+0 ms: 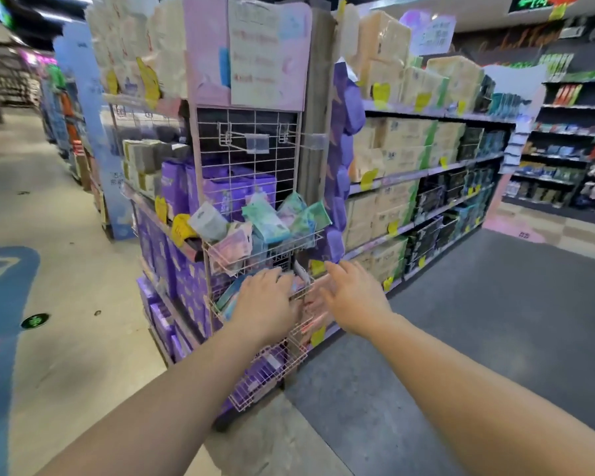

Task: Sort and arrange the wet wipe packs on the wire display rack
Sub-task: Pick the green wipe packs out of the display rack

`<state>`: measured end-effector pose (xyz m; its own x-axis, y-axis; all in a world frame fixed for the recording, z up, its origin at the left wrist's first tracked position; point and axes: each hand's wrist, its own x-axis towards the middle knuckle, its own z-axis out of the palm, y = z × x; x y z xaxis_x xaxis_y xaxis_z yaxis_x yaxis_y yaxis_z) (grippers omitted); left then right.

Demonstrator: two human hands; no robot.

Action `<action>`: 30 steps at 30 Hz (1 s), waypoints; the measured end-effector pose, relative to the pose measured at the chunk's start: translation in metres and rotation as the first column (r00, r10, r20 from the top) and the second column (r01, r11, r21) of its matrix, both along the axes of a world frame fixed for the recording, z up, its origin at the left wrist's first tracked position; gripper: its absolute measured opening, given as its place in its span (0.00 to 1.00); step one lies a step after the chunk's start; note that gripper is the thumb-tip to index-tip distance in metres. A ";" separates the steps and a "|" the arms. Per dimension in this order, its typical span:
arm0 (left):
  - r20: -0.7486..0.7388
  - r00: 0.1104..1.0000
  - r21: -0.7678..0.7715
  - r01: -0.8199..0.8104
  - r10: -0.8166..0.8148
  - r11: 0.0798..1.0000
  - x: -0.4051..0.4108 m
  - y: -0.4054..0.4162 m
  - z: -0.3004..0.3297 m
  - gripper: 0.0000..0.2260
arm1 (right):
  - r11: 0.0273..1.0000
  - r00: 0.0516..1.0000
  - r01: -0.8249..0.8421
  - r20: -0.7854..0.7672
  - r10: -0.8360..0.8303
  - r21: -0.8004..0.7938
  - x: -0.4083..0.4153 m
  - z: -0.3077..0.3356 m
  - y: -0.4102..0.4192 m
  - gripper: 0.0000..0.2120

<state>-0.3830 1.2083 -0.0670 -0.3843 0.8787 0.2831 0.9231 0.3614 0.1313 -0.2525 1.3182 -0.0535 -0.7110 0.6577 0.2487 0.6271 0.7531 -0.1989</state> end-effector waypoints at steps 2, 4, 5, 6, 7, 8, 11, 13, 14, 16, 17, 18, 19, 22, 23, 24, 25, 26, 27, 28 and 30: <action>-0.003 0.998 0.005 -0.058 0.058 0.998 -0.019 0.026 -0.001 0.23 | 0.999 0.999 -0.051 0.002 0.051 0.005 -0.025 -0.007 0.033 0.26; 0.003 0.991 -0.001 -0.132 0.132 0.991 -0.037 0.050 -0.002 0.24 | 0.994 0.994 -0.111 0.004 0.111 0.002 -0.053 -0.016 0.065 0.26; 0.009 0.986 -0.008 -0.167 0.167 0.986 -0.043 0.062 -0.003 0.24 | 0.989 0.989 -0.146 0.003 0.146 -0.002 -0.066 -0.020 0.081 0.27; 0.018 0.980 -0.014 -0.199 0.199 0.980 -0.049 0.074 -0.005 0.24 | 0.983 0.983 -0.186 0.000 0.186 0.000 -0.079 -0.025 0.097 0.27; 0.026 0.973 -0.013 -0.227 0.227 0.974 -0.054 0.086 -0.007 0.24 | 0.974 0.974 -0.226 -0.003 0.226 0.005 -0.090 -0.029 0.113 0.27; 0.035 0.967 -0.010 -0.253 0.254 0.967 -0.059 0.099 -0.008 0.24 | 0.964 0.964 -0.265 -0.002 0.265 0.012 -0.101 -0.032 0.129 0.27; 0.069 0.932 -0.011 -0.356 0.356 0.934 -0.073 0.132 -0.007 0.24 | 0.927 0.926 -0.376 0.017 0.376 0.002 -0.130 -0.031 0.173 0.28; 0.073 0.901 0.002 -0.428 0.427 0.904 -0.082 0.148 -0.003 0.24 | 0.894 0.894 -0.448 0.003 0.448 0.021 -0.148 -0.025 0.198 0.27; 0.077 0.886 0.010 -0.459 0.457 0.888 -0.086 0.155 -0.002 0.24 | 0.876 0.877 -0.481 -0.005 0.481 0.039 -0.157 -0.020 0.209 0.27; 0.072 0.862 0.022 -0.505 0.502 0.863 -0.096 0.165 -0.002 0.24 | 0.848 0.849 -0.527 -0.008 0.528 0.053 -0.173 -0.014 0.227 0.27; 0.072 0.851 0.018 -0.522 0.519 0.853 -0.100 0.169 -0.004 0.24 | 0.835 0.836 -0.548 -0.004 0.549 0.047 -0.181 -0.013 0.234 0.28; 0.070 0.842 0.010 -0.537 0.535 0.844 -0.104 0.172 -0.005 0.24 | 0.822 0.823 -0.568 -0.002 0.568 0.042 -0.188 -0.013 0.239 0.28; 0.063 0.835 0.004 -0.548 0.547 0.836 -0.109 0.174 -0.007 0.23 | 0.811 0.811 -0.584 -0.010 0.585 0.034 -0.195 -0.013 0.243 0.28; 0.052 0.821 -0.001 -0.569 0.568 0.823 -0.126 0.184 -0.008 0.23 | 0.781 0.778 -0.624 -0.068 0.625 0.026 -0.221 -0.007 0.257 0.27; 0.051 0.820 -0.004 -0.570 0.569 0.822 -0.132 0.188 -0.008 0.24 | 0.778 0.775 -0.627 -0.067 0.629 0.042 -0.230 -0.004 0.262 0.27; 0.044 0.825 -0.003 -0.565 0.564 0.825 -0.138 0.192 -0.009 0.25 | 0.782 0.779 -0.621 -0.068 0.624 0.061 -0.239 0.000 0.267 0.27; 0.036 0.833 -0.006 -0.553 0.553 0.833 -0.145 0.196 -0.010 0.25 | 0.789 0.785 -0.610 -0.077 0.614 0.072 -0.246 0.002 0.271 0.27; 0.034 0.843 -0.010 -0.538 0.538 0.843 -0.151 0.200 -0.011 0.26 | 0.796 0.790 -0.602 -0.090 0.606 0.068 -0.253 0.003 0.275 0.28; 0.032 0.852 -0.009 -0.522 0.522 0.853 -0.156 0.205 -0.011 0.26 | 0.796 0.790 -0.602 -0.094 0.605 0.060 -0.259 0.004 0.280 0.29; 0.026 0.861 -0.006 -0.508 0.508 0.861 -0.162 0.210 -0.011 0.27 | 0.794 0.790 -0.604 -0.086 0.607 0.064 -0.265 0.005 0.284 0.29; 0.013 0.878 0.001 -0.479 0.479 0.878 -0.172 0.221 -0.011 0.29 | 0.804 0.802 -0.589 -0.067 0.594 0.081 -0.273 0.011 0.293 0.28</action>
<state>-0.5549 1.4294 -0.0775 -0.7612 0.5854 0.2791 0.6359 0.7582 0.1442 -0.5257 1.6113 -0.0428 -0.9320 0.1005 0.3482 0.0393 0.9832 -0.1785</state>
